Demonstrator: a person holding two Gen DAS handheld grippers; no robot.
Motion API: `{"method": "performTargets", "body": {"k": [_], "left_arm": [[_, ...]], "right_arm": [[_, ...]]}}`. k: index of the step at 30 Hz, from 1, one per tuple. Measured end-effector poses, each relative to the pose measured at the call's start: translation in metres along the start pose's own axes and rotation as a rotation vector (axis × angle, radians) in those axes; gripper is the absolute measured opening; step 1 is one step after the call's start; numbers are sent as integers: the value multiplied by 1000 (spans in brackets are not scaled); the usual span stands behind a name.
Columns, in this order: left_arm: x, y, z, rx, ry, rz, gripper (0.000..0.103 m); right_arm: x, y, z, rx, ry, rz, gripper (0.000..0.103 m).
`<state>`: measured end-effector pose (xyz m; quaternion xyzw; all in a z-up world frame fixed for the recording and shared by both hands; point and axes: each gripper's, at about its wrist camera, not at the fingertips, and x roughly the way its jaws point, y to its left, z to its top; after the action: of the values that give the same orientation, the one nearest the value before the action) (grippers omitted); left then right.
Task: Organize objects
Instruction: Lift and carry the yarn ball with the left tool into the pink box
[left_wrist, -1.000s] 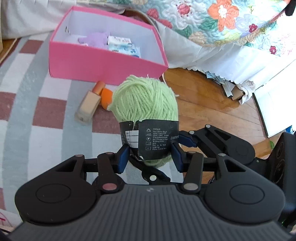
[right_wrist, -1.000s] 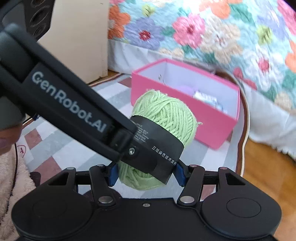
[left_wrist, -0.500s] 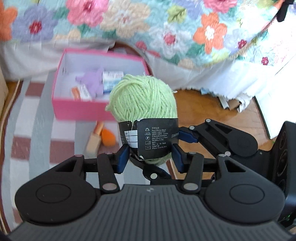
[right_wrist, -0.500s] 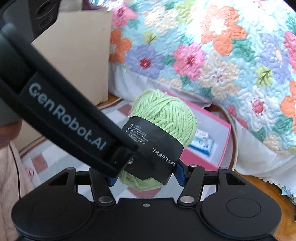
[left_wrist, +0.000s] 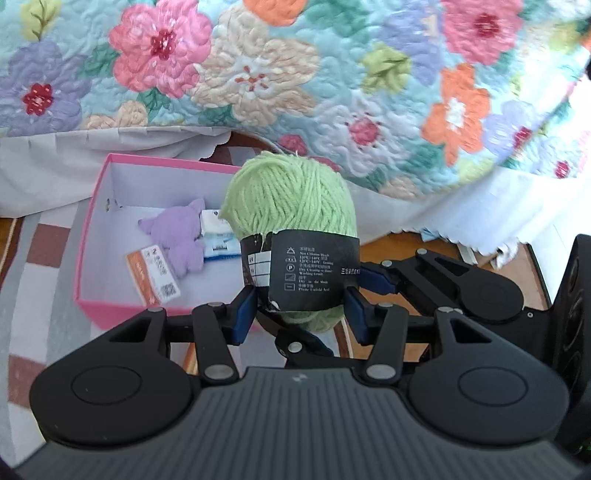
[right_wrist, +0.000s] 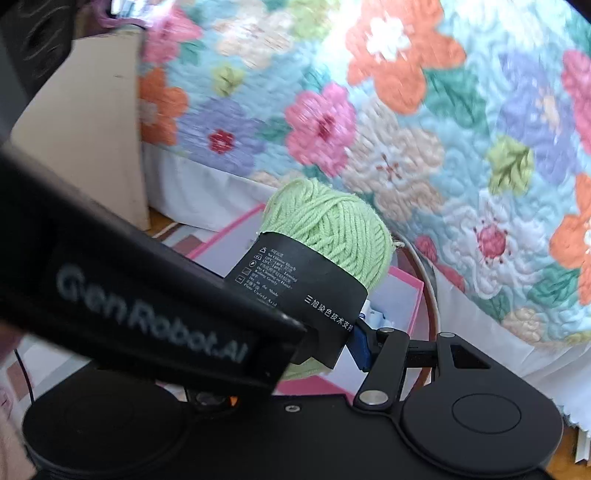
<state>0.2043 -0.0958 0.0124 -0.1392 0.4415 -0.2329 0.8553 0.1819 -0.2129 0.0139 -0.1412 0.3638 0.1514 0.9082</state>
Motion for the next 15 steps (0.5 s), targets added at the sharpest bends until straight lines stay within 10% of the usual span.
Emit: {"method": "performTargets", "body": {"k": [15], "left_arm": [[129,67,17,-233,133,-109,50]], "right_arm": [[117,-42,-7,123,323,1,63]]}}
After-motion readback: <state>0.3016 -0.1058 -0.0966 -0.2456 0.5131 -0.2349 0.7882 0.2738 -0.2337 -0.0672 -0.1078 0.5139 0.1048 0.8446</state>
